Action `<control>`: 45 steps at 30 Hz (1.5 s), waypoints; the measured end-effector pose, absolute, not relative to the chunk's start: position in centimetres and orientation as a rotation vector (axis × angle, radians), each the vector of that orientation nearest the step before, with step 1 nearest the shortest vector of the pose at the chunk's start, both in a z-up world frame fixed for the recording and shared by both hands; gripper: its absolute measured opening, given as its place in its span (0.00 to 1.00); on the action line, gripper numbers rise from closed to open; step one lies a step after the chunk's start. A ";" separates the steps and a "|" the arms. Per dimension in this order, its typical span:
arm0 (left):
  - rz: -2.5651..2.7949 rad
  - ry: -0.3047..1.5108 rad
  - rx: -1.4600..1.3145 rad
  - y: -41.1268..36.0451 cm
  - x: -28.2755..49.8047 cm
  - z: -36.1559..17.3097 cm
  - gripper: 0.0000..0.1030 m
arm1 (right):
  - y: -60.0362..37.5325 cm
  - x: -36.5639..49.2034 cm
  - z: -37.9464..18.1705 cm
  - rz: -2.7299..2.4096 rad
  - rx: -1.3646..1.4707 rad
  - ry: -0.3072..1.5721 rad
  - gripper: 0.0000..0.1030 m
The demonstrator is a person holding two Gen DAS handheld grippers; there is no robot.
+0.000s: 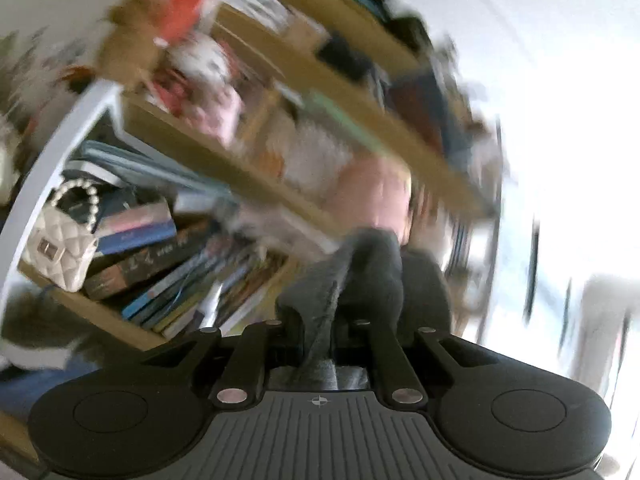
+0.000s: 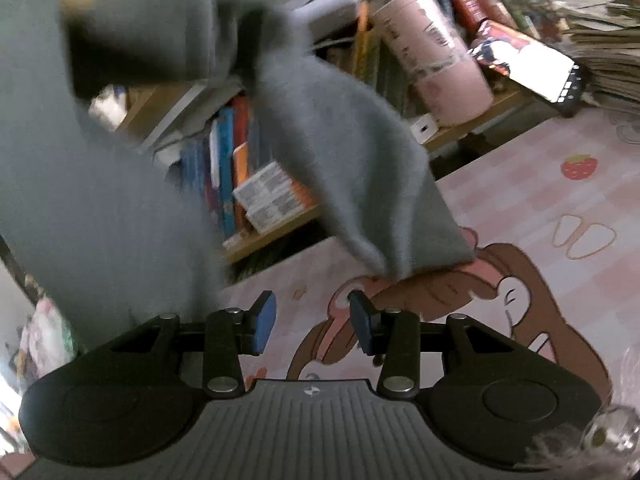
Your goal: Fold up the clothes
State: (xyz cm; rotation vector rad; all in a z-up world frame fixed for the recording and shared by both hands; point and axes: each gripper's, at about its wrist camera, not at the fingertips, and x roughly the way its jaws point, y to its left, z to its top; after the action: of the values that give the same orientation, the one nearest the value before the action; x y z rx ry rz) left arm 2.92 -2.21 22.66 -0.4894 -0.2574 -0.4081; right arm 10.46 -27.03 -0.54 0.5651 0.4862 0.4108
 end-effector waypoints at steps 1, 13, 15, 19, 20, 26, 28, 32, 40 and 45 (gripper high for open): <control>-0.412 -0.255 -0.539 -1.6 2.8 22.5 0.11 | -27.2 10.5 -0.5 0.400 0.571 0.483 0.39; -0.018 0.582 -0.492 6.5 6.7 2.6 0.20 | -26.4 10.1 -0.8 0.368 0.527 0.496 0.39; 0.028 0.613 -0.424 7.1 6.1 1.9 0.29 | -25.9 9.8 -0.7 0.381 0.505 0.484 0.39; 0.116 0.524 -0.292 8.0 3.1 2.9 0.68 | -25.6 9.6 -0.7 0.389 0.489 0.475 0.40; 0.133 0.499 -0.277 8.2 2.4 3.4 0.68 | -25.7 9.8 -0.7 0.388 0.497 0.479 0.41; 0.125 0.466 -0.235 7.5 1.4 4.7 0.68 | -26.2 9.5 -0.6 0.360 0.513 0.457 0.41; 0.098 0.469 -0.197 6.2 2.4 4.9 0.68 | -26.5 9.3 -0.6 0.348 0.527 0.446 0.41; 0.029 0.488 -0.078 2.4 4.5 4.8 0.68 | -27.0 8.5 -0.5 0.340 0.534 0.433 0.41; -0.012 0.580 0.106 -4.2 11.5 3.9 0.63 | -26.2 6.4 0.8 0.351 0.433 0.319 0.41; 0.099 0.666 0.179 -4.6 15.0 1.4 0.64 | -26.1 6.4 1.0 0.353 0.419 0.301 0.41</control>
State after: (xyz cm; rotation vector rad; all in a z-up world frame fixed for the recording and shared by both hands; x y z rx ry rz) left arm 14.96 -4.56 1.44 0.1789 0.6662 0.0987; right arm 6.37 -26.14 1.01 0.4187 0.3007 0.3533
